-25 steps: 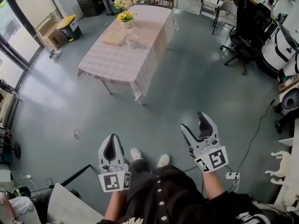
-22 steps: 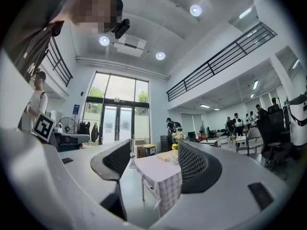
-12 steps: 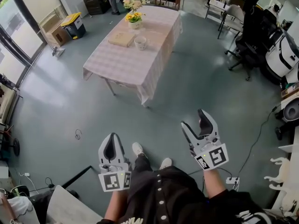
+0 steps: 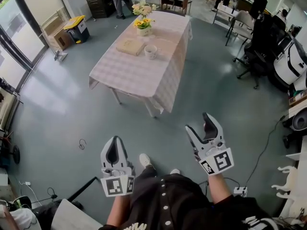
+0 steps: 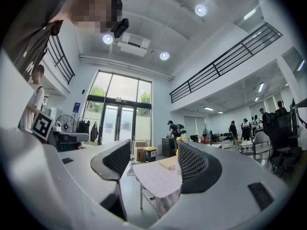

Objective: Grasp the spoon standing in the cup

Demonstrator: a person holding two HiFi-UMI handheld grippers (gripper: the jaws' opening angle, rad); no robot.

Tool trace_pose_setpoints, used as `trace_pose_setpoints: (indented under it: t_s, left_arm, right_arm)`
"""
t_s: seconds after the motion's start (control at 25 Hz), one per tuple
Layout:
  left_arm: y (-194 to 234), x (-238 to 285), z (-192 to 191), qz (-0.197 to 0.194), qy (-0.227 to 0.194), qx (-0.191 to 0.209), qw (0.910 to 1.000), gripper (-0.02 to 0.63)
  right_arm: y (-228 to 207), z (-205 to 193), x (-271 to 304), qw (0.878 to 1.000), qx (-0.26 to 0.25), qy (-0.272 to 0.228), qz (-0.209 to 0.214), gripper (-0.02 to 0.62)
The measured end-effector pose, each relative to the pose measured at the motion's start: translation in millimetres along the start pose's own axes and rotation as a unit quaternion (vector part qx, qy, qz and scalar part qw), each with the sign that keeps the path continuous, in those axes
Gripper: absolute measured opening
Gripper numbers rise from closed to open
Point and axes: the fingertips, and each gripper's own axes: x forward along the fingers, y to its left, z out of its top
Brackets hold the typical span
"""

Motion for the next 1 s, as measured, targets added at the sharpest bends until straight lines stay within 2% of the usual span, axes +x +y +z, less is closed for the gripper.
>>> trace_pose_setpoints:
  t_s: [0.72, 1.0]
  left_arm:
    - [96.3, 62.0, 0.7, 0.012, -0.014, -0.005, 0.9998, 0.017]
    - [135.2, 79.6, -1.4, 0.005, -0.014, -0.005, 0.9999, 0.017]
  right_arm:
    - [21.6, -3.5, 116.3, 1.0, -0.006, -0.008, 0.007, 0.287]
    - [36.7, -6.3, 152.5, 1.0, -0.009, -0.009, -0.005, 0.287]
